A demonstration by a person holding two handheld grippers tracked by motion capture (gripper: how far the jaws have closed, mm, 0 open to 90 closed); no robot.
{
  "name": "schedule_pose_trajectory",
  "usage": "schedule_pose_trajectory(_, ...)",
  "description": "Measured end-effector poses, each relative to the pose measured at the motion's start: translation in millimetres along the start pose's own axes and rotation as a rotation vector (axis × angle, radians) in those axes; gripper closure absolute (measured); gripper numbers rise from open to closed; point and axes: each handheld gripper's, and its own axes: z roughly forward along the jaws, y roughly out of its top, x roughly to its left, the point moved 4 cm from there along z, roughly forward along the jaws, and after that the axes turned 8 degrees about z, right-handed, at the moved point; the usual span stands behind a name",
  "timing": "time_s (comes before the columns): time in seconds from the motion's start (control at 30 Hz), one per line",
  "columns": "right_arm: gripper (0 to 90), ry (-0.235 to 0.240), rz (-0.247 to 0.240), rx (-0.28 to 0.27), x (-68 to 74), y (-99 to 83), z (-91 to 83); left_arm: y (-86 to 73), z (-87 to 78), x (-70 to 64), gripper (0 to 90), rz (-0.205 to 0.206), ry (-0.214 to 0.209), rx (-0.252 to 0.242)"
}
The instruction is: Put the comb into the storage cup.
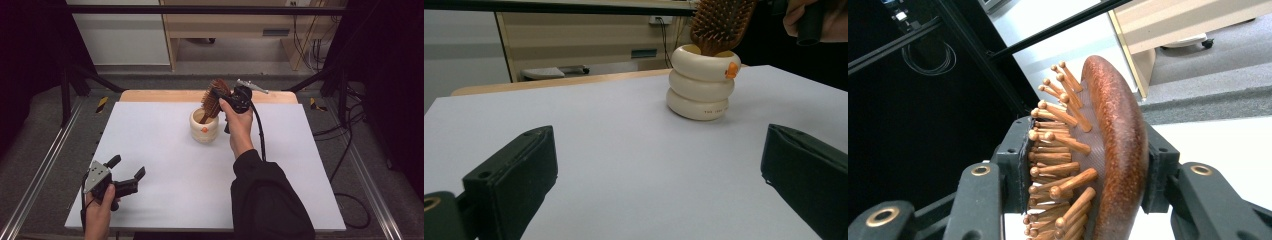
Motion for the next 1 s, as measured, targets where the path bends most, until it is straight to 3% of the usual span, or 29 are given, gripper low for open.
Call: schedule_pose_trajectory(1.0, 47.1, 0.003, 0.037, 0.011, -8.7, 0.6, -1.9, -0.6, 1.5, -1.6, 1.8, -0.001, -0.011, 0.004)
